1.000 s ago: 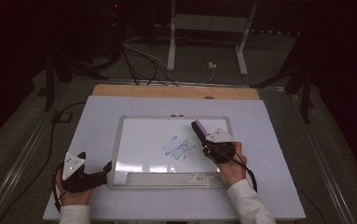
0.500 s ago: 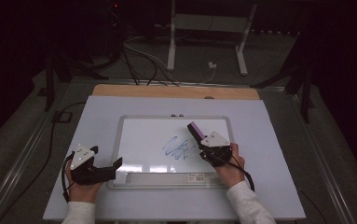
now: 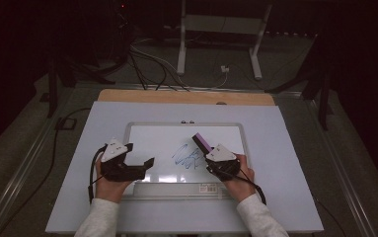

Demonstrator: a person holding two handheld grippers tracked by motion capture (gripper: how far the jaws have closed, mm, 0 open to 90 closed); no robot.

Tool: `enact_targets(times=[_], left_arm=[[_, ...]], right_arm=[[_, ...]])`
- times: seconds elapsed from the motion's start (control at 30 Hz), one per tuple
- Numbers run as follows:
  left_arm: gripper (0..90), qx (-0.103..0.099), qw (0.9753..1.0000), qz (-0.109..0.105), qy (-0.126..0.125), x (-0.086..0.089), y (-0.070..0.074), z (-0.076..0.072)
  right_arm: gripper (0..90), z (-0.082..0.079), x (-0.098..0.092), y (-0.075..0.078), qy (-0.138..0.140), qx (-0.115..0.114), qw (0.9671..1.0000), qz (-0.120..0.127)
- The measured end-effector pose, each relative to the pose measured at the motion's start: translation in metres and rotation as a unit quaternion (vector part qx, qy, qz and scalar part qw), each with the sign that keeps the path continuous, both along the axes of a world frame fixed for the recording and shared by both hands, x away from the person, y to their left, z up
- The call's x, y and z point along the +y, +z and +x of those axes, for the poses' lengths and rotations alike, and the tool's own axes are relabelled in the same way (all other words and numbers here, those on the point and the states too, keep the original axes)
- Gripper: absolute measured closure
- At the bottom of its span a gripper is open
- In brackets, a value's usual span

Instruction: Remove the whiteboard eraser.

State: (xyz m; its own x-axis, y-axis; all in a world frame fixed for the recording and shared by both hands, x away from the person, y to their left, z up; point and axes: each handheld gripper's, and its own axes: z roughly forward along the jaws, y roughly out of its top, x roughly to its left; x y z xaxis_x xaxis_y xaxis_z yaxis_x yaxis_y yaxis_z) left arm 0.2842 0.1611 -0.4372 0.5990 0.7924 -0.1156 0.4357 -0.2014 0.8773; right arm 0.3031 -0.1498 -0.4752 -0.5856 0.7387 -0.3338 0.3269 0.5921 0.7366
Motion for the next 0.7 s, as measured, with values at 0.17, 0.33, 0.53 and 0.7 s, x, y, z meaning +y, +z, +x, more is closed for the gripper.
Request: enact_targets(times=[0.17, 0.33, 0.53, 0.7], left_arm=[[34.7, 0.009, 0.9995, 0.016, -0.025, -0.021, 0.005, 0.010], [60.3, 0.024, 0.9974, 0.008, -0.067, -0.041, 0.004, 0.024], [85.0, 0.028, 0.9956, 0.020, -0.087, -0.068, 0.000, 0.037], [90.0, 0.031, 0.9939, 0.022, -0.103, -0.087, -0.002, 0.045]], right_arm=[[63.3, -0.002, 0.006, -0.002, 0.008, -0.005, 0.9999, -0.012], [63.3, -0.002, 0.010, -0.004, 0.015, -0.009, 0.9997, -0.016], [63.3, -0.003, 0.015, -0.005, 0.021, -0.017, 0.9993, -0.027], [63.3, -0.003, 0.018, -0.008, 0.025, -0.017, 0.9990, -0.032]])
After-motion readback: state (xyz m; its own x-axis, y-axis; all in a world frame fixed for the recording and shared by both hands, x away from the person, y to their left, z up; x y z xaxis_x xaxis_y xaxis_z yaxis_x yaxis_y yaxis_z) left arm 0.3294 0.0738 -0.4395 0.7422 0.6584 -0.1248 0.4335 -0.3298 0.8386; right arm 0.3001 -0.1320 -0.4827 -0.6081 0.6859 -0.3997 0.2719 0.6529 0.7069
